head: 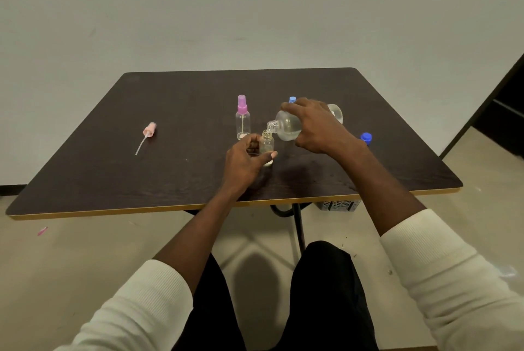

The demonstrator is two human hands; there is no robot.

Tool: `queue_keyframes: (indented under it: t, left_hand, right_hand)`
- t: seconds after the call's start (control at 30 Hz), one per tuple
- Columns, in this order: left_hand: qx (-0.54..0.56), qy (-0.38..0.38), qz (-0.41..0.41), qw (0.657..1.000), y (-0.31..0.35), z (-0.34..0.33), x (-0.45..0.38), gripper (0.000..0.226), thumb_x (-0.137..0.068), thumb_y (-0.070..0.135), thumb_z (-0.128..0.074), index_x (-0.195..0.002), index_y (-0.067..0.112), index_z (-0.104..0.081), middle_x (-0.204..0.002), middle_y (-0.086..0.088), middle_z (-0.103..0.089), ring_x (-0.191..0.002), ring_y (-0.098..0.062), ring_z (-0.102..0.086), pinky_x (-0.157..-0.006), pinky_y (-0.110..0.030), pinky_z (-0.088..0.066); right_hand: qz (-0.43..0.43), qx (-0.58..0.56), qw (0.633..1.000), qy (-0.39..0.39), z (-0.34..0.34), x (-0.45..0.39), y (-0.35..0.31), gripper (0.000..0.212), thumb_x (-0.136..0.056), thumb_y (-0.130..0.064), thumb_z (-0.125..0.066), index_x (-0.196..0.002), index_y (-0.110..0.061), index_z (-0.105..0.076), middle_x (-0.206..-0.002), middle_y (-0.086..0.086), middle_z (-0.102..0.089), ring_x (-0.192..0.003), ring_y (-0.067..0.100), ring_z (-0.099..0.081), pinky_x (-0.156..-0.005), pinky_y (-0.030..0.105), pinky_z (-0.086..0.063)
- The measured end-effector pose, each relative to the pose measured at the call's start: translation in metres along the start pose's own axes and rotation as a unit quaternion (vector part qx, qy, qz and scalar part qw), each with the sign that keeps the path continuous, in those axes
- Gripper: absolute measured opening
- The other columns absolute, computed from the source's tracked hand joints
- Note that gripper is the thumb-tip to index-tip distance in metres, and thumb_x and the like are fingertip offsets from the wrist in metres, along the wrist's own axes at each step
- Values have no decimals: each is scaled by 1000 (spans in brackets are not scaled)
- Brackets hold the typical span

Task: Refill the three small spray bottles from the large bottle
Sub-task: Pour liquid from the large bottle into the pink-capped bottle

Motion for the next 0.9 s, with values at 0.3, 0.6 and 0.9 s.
queue_keyframes:
  t: [0.3, 0.6, 0.9]
  left_hand:
    - [-1, -2, 4, 1000, -3, 0, 0, 30, -79, 21, -84, -104, 18, -66, -95, 4, -73, -87, -7, -70, -81, -27, -59]
    - [3, -3, 10, 1000, -4, -1, 0, 32, -78, 22, -84, -104, 17, -67, -96, 1, -73, -89, -13, -70, -82, -31, -59]
    - [5, -8, 12, 1000, -6, -2, -1, 31, -79, 22, -84, -104, 16, -67, -96, 3, -74, -89, -12, -71, -84, -37, -59]
  right_hand:
    - [-2, 2, 1000, -2, -1, -1, 1, 75, -77, -14, -74, -143, -23, -40, -145, 7, -43, -134, 29, -37, -111, 41, -26]
    - [-3, 6, 1000, -2, -1, -3, 2, 74, -77, -13, -73, -143, -23, -40, -144, 7, -44, -133, 30, -37, -111, 41, -26]
    - [0, 5, 1000, -4, 1, -1, 0, 74, -78, -11, -72, -143, -22, -40, -145, 7, -43, -135, 28, -36, -112, 40, -24]
Point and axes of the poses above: each hand's wrist, its own x-axis away from the middle knuckle, its own z-axis out of the back of the hand, y = z × x, the point moved 9 cm from there along -x, towards the middle knuckle
